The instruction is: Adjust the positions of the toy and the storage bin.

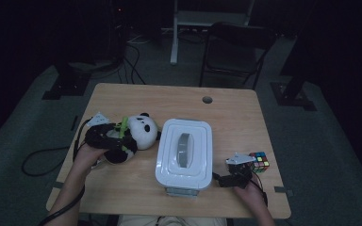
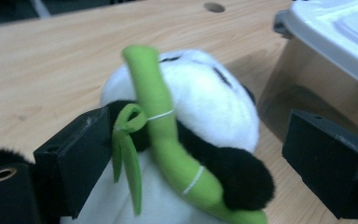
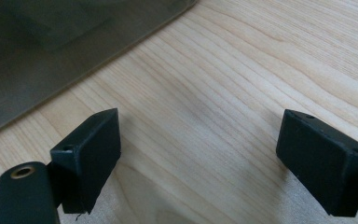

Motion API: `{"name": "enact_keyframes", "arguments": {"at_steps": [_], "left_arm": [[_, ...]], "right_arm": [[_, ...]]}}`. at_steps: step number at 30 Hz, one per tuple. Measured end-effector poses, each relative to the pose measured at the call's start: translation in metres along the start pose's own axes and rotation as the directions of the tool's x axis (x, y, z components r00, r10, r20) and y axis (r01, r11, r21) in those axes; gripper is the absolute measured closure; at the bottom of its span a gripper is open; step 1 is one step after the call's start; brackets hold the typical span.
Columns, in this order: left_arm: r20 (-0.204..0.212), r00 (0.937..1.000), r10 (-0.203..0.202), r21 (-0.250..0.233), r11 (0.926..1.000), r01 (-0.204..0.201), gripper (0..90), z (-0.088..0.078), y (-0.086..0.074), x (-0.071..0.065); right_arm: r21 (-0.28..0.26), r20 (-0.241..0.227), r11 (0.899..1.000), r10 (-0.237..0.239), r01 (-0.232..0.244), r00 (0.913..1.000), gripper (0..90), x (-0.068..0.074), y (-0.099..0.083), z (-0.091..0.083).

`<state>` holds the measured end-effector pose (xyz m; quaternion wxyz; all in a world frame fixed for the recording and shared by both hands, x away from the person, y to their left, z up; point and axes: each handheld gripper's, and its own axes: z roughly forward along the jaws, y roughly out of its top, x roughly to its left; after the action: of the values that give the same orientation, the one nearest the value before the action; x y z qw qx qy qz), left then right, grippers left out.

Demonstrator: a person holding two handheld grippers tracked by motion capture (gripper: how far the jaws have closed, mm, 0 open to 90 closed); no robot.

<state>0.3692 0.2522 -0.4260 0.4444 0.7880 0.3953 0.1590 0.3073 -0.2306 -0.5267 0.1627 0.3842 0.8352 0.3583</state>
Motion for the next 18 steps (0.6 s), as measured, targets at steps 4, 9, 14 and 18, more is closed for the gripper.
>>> {"name": "enact_keyframes", "arguments": {"at_steps": [4,9,14,18], "left_arm": [[0.027,0.9993,0.025,0.006,0.9997,-0.025,0.5,-0.004,0.001,-0.007],[0.065,0.9945,0.082,-0.003,0.9967,-0.082,0.6,-0.01,0.003,-0.021],[0.116,0.9865,0.116,-0.019,0.9932,-0.115,0.6,-0.013,0.006,-0.035],[0.146,0.9786,0.145,-0.023,0.9895,-0.143,0.6,-0.011,0.006,-0.047]], "right_arm": [[0.0,0.0,1.0,0.0,0.0,1.0,13.3,0.0,0.0,0.0],[0.0,0.0,1.0,0.0,0.0,1.0,13.3,0.0,0.0,0.0],[-0.001,0.0,1.0,0.0,0.0,1.0,13.3,0.0,0.0,0.0],[0.0,0.0,1.0,0.001,-0.001,1.0,13.3,0.0,0.0,0.0]]}}
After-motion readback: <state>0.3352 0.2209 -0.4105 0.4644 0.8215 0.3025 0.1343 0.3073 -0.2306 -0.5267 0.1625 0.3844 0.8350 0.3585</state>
